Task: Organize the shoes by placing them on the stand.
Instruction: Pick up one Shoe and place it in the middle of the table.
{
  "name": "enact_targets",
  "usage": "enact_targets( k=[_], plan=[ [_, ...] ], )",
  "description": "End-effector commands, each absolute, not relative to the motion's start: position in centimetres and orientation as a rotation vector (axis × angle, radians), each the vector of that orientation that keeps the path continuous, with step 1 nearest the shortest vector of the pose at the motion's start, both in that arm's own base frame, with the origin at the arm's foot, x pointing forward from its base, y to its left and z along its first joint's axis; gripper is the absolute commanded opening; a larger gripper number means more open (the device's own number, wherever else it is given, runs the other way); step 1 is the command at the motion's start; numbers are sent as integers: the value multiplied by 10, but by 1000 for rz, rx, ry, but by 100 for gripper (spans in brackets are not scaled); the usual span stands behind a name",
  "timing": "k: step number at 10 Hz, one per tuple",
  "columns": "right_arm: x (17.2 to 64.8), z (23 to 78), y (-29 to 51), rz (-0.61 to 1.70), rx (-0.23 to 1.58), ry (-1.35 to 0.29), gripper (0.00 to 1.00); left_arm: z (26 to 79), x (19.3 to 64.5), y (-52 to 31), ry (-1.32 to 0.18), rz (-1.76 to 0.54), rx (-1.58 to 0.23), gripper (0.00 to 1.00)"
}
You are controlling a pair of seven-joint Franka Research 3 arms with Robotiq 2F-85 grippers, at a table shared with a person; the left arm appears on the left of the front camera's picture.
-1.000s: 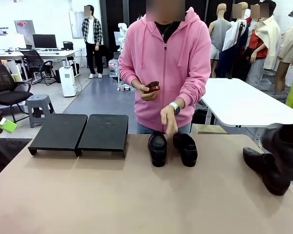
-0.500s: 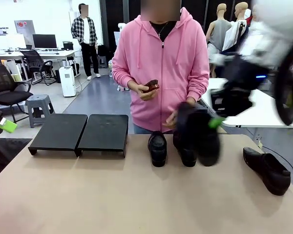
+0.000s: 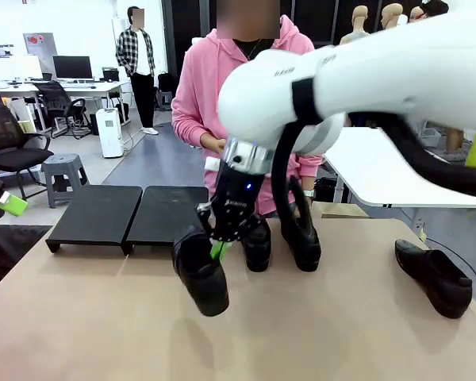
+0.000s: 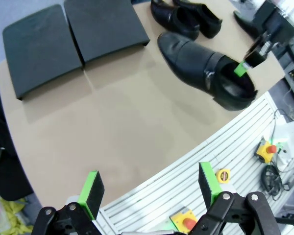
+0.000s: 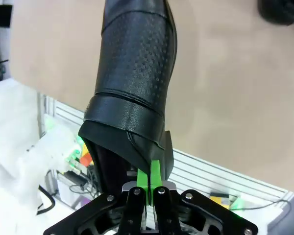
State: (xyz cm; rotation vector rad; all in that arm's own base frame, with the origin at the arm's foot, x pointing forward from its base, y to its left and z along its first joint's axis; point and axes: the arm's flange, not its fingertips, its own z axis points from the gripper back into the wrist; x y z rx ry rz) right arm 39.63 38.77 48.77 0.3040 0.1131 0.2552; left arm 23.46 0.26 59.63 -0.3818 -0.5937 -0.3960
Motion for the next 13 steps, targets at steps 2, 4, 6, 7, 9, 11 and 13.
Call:
enact_targets(
  k=[2, 4, 6, 7, 9, 11, 13],
  plan=[
    [417, 446, 415, 196, 284, 203, 0, 596, 236, 3, -606, -400, -398, 100],
    [434, 415, 421, 225, 273, 241, 0, 596, 236, 3, -606, -400, -398, 100],
    [441, 402, 426, 258, 264, 251, 0, 596, 236, 3, -606, -400, -398, 100],
    [441, 401, 426, 267, 265, 254, 11, 596, 236, 3, -606, -400, -398, 100],
    [439, 401, 425, 314, 266, 280, 100, 596, 236, 3, -606, -400, -398, 100],
    [432, 415, 416, 358, 287, 317, 100, 596, 236, 3, -606, -400, -398, 100],
    [425, 476, 364, 340, 276, 235, 100, 596, 236, 3, -606, -400, -398, 100]
  ],
)
